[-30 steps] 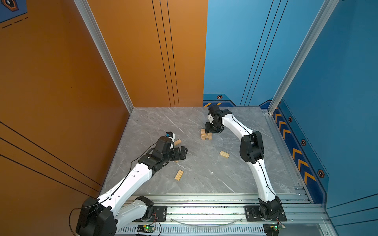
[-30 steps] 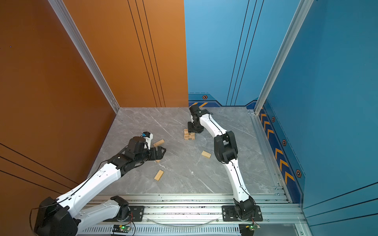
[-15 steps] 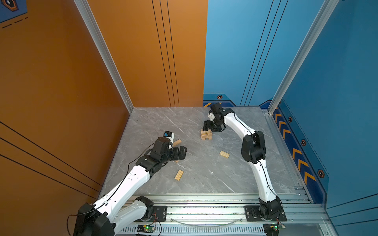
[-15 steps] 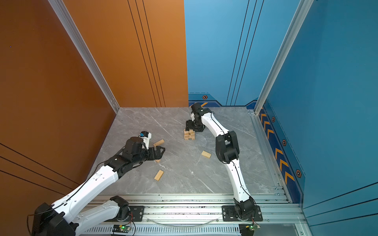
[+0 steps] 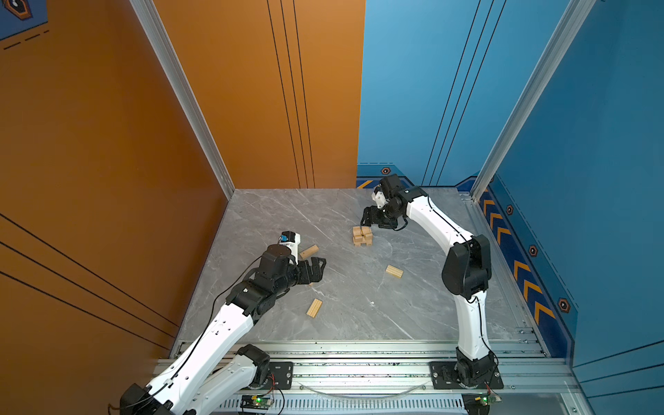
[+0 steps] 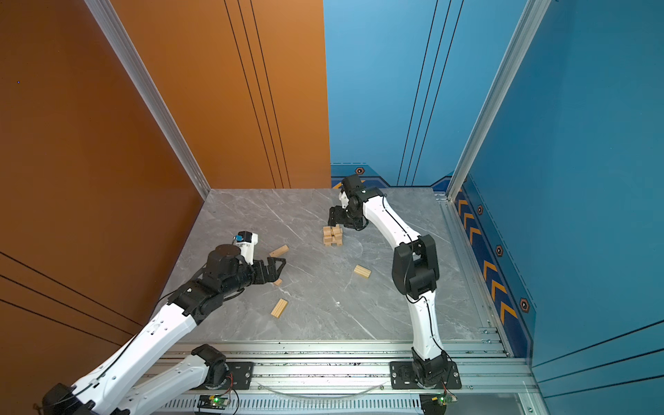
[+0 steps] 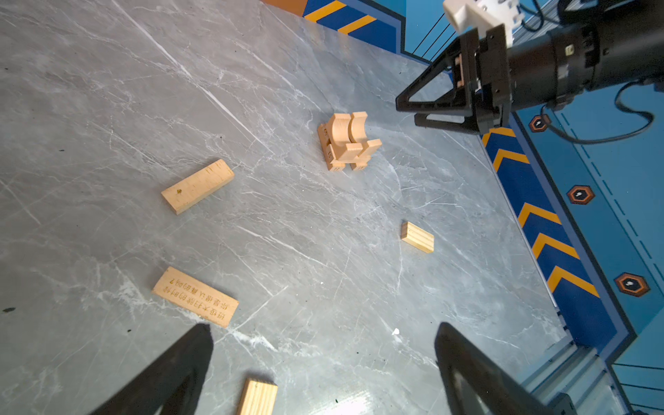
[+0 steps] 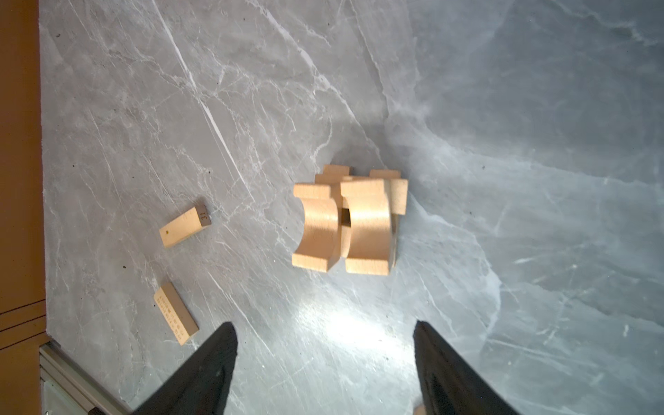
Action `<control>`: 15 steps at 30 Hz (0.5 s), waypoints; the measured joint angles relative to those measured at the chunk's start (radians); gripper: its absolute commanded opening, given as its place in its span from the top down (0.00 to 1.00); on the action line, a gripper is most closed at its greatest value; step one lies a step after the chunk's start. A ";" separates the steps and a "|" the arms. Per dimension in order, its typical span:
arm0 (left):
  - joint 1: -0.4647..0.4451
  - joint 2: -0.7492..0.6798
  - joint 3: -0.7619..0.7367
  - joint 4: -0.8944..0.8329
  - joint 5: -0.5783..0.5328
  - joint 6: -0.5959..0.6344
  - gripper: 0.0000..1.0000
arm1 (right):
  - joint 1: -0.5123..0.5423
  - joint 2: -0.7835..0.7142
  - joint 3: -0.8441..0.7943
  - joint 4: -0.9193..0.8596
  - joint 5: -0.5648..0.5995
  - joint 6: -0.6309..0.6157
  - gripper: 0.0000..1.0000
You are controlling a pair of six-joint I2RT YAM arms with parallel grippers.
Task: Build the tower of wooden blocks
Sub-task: 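Open the right gripper and raise it off the placed arch block, then move the right gripper over a small rectangular block nearer the robot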
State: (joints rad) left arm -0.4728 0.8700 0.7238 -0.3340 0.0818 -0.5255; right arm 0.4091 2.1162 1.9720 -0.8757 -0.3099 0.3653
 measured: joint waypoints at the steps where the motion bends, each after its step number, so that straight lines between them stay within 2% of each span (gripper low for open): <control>1: -0.005 -0.010 -0.005 -0.001 0.000 -0.004 0.02 | 0.000 -0.022 -0.031 0.006 0.001 0.002 0.16; 7: -0.100 -0.050 -0.019 -0.036 -0.025 -0.038 0.02 | 0.000 -0.237 -0.317 0.090 0.041 0.037 0.14; 13: -0.303 -0.064 -0.041 -0.035 -0.119 -0.066 0.02 | 0.022 -0.394 -0.573 0.170 0.098 0.079 0.07; 15: -0.363 -0.062 -0.061 -0.029 -0.150 -0.076 0.02 | 0.046 -0.428 -0.651 0.189 0.126 0.094 0.00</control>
State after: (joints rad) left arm -0.8360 0.8082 0.6632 -0.3626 -0.0681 -0.6014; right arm 0.4549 1.6878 1.3209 -0.6865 -0.1844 0.4595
